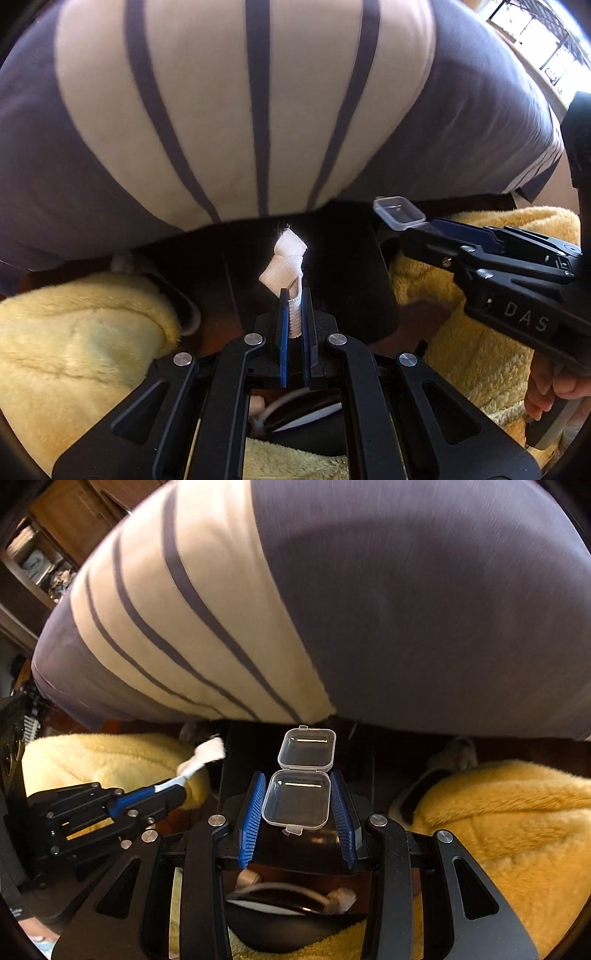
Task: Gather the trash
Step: 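Lower both grippers into the black bin and open them to drop the items, then grasp the black square card with the left gripper while the right gripper grasps the blue wipes packet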
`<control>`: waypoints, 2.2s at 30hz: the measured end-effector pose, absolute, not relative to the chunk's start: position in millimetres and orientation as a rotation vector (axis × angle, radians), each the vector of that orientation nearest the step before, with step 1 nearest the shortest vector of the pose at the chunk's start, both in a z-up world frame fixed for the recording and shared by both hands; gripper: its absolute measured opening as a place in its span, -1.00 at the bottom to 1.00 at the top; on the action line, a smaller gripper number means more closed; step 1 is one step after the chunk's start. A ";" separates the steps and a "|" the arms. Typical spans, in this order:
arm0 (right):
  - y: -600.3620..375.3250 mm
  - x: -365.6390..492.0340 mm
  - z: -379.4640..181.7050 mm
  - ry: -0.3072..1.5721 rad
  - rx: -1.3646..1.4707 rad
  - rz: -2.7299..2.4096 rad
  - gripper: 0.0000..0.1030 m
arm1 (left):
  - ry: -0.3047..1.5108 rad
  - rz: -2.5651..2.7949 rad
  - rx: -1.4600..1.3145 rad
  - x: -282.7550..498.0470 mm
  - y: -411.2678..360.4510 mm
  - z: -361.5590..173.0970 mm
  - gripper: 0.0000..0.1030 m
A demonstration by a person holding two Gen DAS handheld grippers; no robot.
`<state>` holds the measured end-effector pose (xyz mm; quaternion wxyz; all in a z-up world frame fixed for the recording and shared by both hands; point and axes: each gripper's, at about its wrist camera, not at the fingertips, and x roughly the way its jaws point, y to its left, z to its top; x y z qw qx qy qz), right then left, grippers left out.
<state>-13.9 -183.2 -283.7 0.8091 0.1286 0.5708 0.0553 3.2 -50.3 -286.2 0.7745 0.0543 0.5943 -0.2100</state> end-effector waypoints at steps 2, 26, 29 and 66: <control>-181.1 -11.8 -291.3 1.240 0.276 0.122 -0.28 | 1.306 -0.462 0.124 5.3 -52.7 -293.3 -0.91; -217.9 -4.8 -195.8 0.959 0.212 -0.018 0.21 | 1.065 -0.357 0.191 24.5 -33.1 -217.7 0.33; -227.4 1.6 -169.5 0.885 0.191 -0.037 0.21 | 0.998 -0.332 0.175 32.7 -27.1 -192.4 0.34; -221.4 196.6 -143.7 0.839 0.026 -0.019 0.21 | 0.892 -0.319 0.110 196.3 -55.5 -144.1 0.35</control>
